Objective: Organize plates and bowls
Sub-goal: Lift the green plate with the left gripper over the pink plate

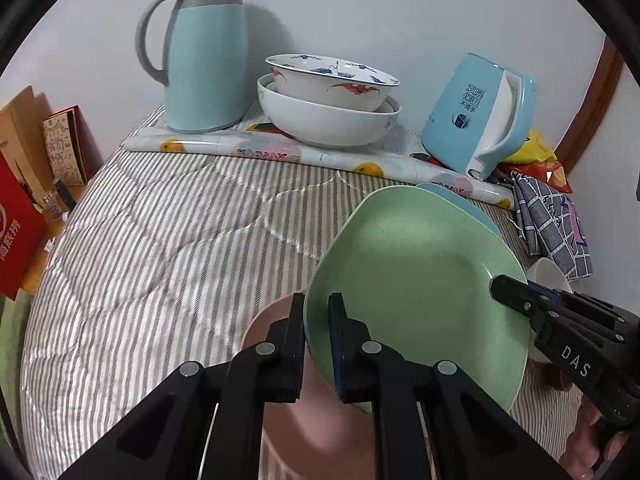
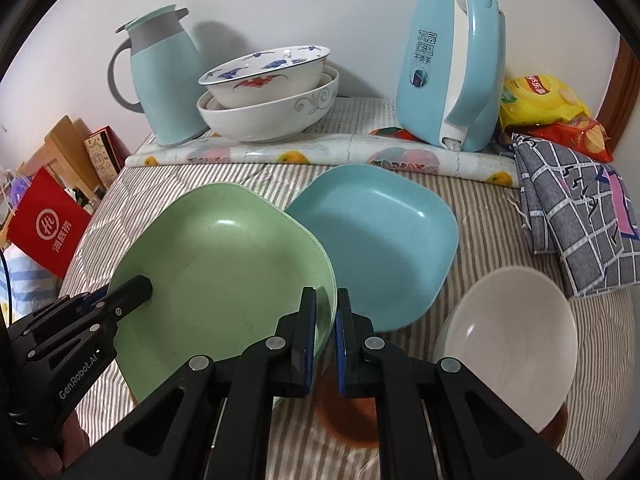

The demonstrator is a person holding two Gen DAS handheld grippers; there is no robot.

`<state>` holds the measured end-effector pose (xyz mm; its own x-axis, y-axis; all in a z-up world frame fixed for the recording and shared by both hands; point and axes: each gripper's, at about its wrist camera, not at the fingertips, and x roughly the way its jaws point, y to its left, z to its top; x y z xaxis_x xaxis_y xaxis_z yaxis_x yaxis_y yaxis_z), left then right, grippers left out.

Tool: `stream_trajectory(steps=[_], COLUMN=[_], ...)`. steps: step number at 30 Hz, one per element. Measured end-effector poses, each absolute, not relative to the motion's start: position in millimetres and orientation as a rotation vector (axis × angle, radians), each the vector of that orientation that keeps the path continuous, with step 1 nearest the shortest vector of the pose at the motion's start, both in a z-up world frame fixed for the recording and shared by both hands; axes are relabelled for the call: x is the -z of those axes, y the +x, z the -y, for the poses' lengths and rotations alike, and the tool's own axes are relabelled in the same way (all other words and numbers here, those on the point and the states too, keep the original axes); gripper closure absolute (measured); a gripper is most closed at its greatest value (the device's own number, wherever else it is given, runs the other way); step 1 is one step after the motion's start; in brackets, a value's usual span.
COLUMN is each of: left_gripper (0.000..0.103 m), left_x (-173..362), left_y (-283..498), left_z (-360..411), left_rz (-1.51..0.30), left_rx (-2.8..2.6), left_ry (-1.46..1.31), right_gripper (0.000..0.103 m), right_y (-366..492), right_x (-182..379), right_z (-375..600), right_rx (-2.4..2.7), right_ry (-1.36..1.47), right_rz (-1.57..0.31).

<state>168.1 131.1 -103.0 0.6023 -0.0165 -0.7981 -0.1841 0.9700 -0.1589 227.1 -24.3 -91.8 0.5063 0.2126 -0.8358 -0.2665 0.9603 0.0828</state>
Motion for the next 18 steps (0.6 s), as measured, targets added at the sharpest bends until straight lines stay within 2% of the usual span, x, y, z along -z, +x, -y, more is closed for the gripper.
stream_trajectory(steps=[18], left_gripper=[0.092], left_x=[116.5], left_y=[127.2], left_z=[-143.5], left_rz=[-0.937], left_rx=[-0.147], left_ry=[-0.193], right_gripper=[0.094], right_y=[174.2], right_x=[108.3], right_z=[13.5], right_rx=[-0.301], right_ry=[-0.022], right_rz=[-1.023])
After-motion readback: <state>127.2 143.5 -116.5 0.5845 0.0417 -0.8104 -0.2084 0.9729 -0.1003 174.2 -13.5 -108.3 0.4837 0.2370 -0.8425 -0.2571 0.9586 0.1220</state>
